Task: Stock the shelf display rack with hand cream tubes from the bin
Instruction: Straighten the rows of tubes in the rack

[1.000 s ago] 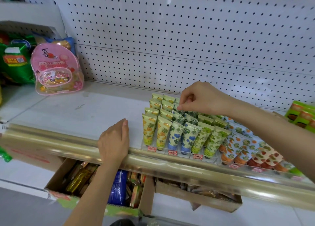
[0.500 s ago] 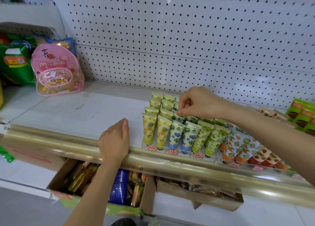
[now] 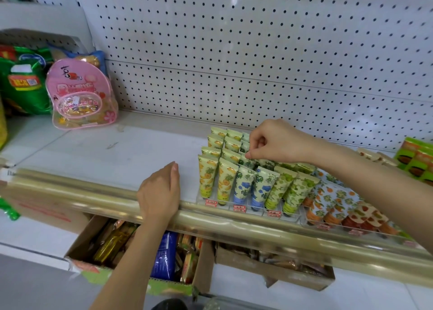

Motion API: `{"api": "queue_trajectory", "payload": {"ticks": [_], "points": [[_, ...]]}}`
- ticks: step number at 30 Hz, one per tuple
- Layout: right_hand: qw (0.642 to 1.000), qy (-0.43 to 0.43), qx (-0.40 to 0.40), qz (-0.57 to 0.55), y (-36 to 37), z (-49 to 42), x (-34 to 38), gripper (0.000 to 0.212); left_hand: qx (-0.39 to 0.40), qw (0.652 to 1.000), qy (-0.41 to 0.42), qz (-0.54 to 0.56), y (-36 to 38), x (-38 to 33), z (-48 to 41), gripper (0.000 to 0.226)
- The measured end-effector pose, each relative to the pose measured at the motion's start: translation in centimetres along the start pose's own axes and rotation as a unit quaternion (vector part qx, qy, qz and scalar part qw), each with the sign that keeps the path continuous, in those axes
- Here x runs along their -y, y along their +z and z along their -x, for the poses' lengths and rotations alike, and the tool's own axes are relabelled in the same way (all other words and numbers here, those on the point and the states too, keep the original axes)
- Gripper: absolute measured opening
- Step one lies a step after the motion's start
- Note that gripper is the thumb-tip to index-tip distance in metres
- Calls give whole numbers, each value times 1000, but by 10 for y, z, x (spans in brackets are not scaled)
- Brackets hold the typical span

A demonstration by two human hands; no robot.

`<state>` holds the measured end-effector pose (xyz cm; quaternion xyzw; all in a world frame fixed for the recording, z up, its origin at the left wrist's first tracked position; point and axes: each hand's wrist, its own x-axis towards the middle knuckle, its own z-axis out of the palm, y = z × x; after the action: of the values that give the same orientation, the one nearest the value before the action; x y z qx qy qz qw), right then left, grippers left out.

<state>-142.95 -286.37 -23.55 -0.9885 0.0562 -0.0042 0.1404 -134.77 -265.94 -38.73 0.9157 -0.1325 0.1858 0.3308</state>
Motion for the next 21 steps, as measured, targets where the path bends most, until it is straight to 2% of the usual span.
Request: {"api": "queue_trajectory", "payload": {"ticks": [12,17,21], "points": [[1000,-4,14,3,-3,-1,1,19,0,1000,-2,2,-2,-1,0,42],[999,-33,-13,-41,-19,-10,5,14,2,1000,1,1,-3,-1,0,42],[998,-53,11,-37,-7,-17,16,15,2,1000,-3,6,-3,-1,1,42]]}}
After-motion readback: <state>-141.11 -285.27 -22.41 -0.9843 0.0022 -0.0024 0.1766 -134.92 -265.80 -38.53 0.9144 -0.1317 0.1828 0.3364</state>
